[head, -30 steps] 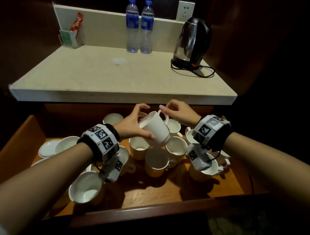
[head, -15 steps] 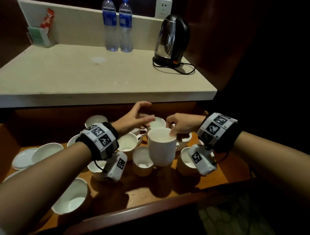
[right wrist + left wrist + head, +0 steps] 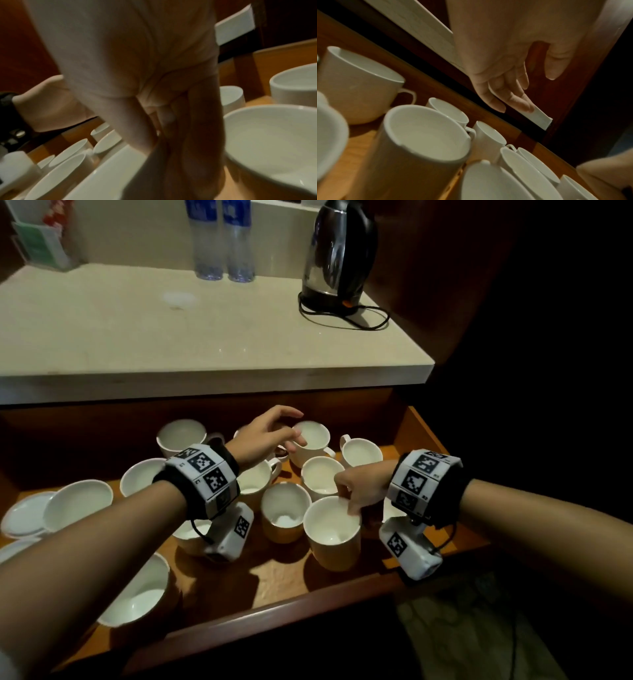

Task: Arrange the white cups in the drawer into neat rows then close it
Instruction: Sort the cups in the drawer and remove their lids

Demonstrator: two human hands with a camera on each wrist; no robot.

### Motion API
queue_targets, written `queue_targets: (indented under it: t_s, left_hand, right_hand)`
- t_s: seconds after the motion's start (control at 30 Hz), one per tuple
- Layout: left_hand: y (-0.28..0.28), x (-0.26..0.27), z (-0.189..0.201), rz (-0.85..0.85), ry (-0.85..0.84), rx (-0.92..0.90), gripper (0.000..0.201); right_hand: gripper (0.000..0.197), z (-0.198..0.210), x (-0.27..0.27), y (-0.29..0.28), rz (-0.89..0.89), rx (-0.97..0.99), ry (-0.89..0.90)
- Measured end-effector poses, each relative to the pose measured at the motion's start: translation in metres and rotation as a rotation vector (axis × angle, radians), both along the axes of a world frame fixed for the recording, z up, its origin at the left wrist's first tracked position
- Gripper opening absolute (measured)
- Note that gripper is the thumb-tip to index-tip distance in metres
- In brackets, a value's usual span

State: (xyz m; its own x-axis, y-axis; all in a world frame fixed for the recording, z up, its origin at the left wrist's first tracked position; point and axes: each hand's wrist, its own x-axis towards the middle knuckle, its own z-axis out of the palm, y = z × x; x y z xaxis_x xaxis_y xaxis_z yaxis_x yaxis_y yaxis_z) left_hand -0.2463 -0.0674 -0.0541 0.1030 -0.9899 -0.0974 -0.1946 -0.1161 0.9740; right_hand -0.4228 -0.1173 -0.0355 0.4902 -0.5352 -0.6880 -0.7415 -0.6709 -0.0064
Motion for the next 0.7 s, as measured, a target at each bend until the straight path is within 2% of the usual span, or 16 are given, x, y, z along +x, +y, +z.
queue_targets:
  t_s: [0.13, 0.27, 0.37, 0.7]
  left_hand:
    - [0.007, 0.007, -0.006, 0.010, -0.020, 0.036, 0.025]
    - [0.015, 0.014, -0.008, 0.025, -0.061, 0.065, 0.024]
    - [0.018, 0.018, -0.008, 0.049, -0.067, 0.072, 0.028]
    - [0.023, 0.026, -0.011, 0.060, -0.097, 0.071, 0.028]
  right_hand:
    - [0.038, -0.010, 0.008, 0.002, 0.065, -0.002, 0.020]
    - [0.029, -0.018, 0.015, 0.002, 0.136, 0.026, 0.067]
    - [0.043, -0.022, 0.019, 0.003, 0.202, -0.004, 0.109]
    - [0.047, -0.023, 0.020, 0.000, 0.248, -0.046, 0.092]
